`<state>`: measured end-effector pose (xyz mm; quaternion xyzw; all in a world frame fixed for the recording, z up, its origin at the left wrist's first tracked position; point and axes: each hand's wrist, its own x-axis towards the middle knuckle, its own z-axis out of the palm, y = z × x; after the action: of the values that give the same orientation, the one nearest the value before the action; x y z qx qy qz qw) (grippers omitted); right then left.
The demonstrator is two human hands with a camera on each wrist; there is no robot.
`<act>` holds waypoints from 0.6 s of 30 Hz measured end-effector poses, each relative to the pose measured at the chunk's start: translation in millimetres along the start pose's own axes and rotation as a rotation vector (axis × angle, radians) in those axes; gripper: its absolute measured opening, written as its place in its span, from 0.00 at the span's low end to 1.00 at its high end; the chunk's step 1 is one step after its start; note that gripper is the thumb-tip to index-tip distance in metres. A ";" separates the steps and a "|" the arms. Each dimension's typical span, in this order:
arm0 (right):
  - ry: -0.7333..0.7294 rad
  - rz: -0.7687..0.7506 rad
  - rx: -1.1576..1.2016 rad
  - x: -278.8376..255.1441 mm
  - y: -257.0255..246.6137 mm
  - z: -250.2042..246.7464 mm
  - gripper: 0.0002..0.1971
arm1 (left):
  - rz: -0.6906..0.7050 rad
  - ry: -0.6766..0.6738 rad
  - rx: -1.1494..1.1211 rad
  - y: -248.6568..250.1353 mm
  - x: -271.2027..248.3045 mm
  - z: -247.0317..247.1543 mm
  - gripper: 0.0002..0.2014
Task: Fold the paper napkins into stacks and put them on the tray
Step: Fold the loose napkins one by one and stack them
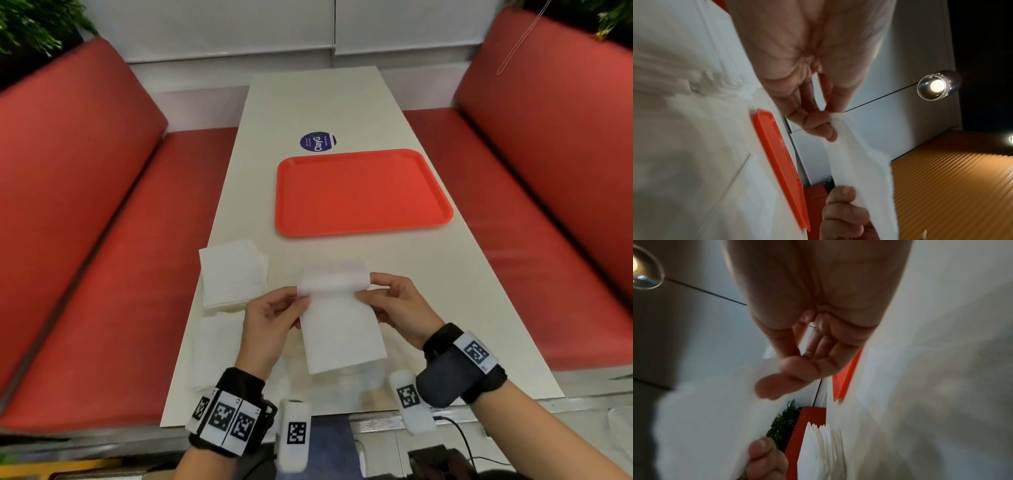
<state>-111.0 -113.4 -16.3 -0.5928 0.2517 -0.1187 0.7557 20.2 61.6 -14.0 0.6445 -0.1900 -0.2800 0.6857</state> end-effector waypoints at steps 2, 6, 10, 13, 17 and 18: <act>0.003 -0.031 0.050 0.5 -0.1 5.4 0.08 | 0.071 -0.042 0.024 5.4 -2.8 -4.2 0.12; -0.033 -0.041 -0.028 3.2 -3.4 16.1 0.10 | 0.140 -0.062 0.054 16.6 -10.4 -11.9 0.13; -0.092 -0.020 -0.029 5.1 -12.4 25.2 0.06 | 0.241 -0.052 0.120 23.0 -17.5 -18.2 0.12; -0.169 -0.072 -0.114 7.5 -19.2 35.6 0.02 | 0.287 -0.021 0.224 20.7 -19.1 -20.2 0.15; -0.285 -0.130 -0.287 12.1 -20.0 60.0 0.07 | 0.340 -0.034 0.302 21.2 -27.1 -27.3 0.21; -0.291 -0.121 -0.297 13.4 -19.5 64.3 0.06 | 0.346 -0.021 0.307 21.3 -28.9 -31.3 0.21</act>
<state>-63.8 -71.2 10.1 -0.7225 0.1184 -0.0387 0.6800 20.3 104.3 6.9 0.6963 -0.3451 -0.1328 0.6152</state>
